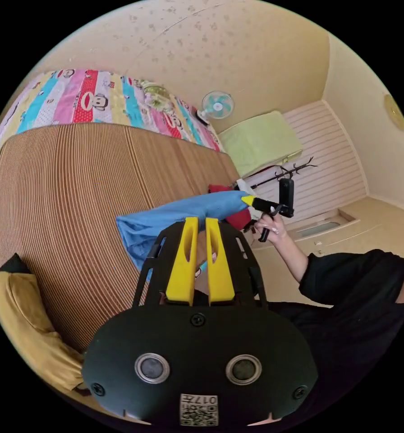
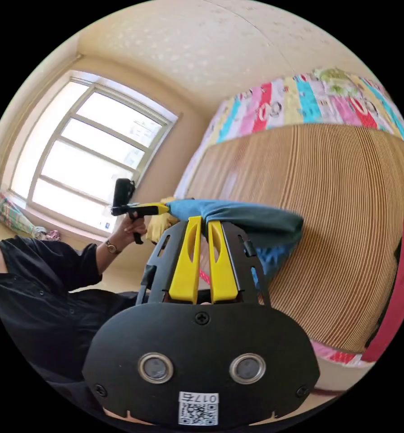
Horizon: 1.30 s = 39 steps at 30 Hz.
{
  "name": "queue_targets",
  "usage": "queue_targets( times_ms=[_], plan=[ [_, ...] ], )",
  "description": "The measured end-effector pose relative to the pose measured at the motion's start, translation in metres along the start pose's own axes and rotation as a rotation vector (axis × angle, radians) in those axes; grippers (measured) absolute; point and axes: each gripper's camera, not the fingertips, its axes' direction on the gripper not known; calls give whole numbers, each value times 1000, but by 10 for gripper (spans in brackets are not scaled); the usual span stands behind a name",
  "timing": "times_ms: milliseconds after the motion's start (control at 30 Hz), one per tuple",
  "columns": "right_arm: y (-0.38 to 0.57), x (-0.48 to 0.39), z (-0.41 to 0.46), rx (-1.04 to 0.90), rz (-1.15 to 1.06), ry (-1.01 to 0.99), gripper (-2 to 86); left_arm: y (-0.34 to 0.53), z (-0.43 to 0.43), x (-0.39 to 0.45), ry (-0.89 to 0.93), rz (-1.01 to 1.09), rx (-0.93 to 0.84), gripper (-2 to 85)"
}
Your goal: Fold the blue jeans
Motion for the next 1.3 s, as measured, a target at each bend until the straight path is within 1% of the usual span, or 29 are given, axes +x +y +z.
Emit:
queue_targets(
  times_ms=[33,67,100,133,167,233,333,367,400,500,533,567,633,667,733,767,800,833,867,933,1000,1033,1067,1100,1133,1167,1200,1267,1300],
  plan=[
    [27,22,42,-113,80,48,33,12,20,-11,-12,-33,-46,40],
    [56,43,81,-226,164,83,38,37,55,-30,-5,-94,-132,43],
    [71,53,98,-280,206,97,41,61,84,-47,25,-150,-204,51],
    [98,71,125,-370,292,101,51,72,96,-54,41,-178,-235,55],
    [117,84,141,-412,355,67,63,91,114,-67,63,-229,-284,67],
    [130,101,147,-382,448,2,92,105,126,-80,81,-283,-307,85],
    [113,124,135,-190,528,-59,126,90,126,-96,79,-306,-254,116],
    [98,134,131,-111,534,-63,135,74,125,-103,75,-302,-217,125],
    [89,139,130,-76,534,-61,140,56,129,-110,77,-295,-180,131],
    [45,167,145,37,565,-70,171,11,162,-133,115,-296,-158,143],
    [29,176,159,43,570,-110,181,3,173,-138,128,-307,-170,146],
    [14,182,179,-4,568,-116,181,-10,198,-147,167,-336,-212,149],
    [0,179,214,-104,539,-73,170,-20,240,-153,212,-369,-320,144],
    [-4,170,229,-120,522,-39,153,-21,258,-154,204,-392,-365,130],
    [-6,157,245,-116,527,-29,120,-16,260,-154,200,-441,-325,116],
    [-6,147,254,-129,512,-105,95,-10,259,-154,203,-485,-317,113],
    [-5,142,258,-134,505,-156,90,-3,256,-151,202,-481,-335,108],
    [-2,132,266,-149,497,-266,80,0,253,-150,207,-467,-348,104],
    [-1,117,271,-158,475,-355,75,10,243,-147,225,-438,-365,99],
    [-6,83,269,-149,411,-412,67,30,212,-147,274,-427,-340,93],
    [-19,41,261,-134,356,-434,61,62,147,-148,394,-443,-206,86],
    [-34,8,255,-116,287,-455,59,70,128,-147,417,-439,-167,86],
    [-52,-27,253,-111,220,-488,57,84,88,-142,446,-416,-89,85],
    [-63,-46,254,-116,185,-506,57,95,48,-134,447,-384,-19,85],
    [-85,-84,257,-129,106,-534,57,100,27,-129,436,-366,13,85],
    [-108,-121,262,-143,28,-560,57,110,-16,-118,396,-331,74,85],
    [-119,-140,265,-147,-11,-574,57,120,-57,-105,343,-288,136,85],
    [-161,-213,278,-152,-165,-629,59,137,-116,-89,269,-234,236,85],
    [-171,-229,283,-151,-194,-639,59,151,-149,-83,224,-217,304,86]
  ],
)
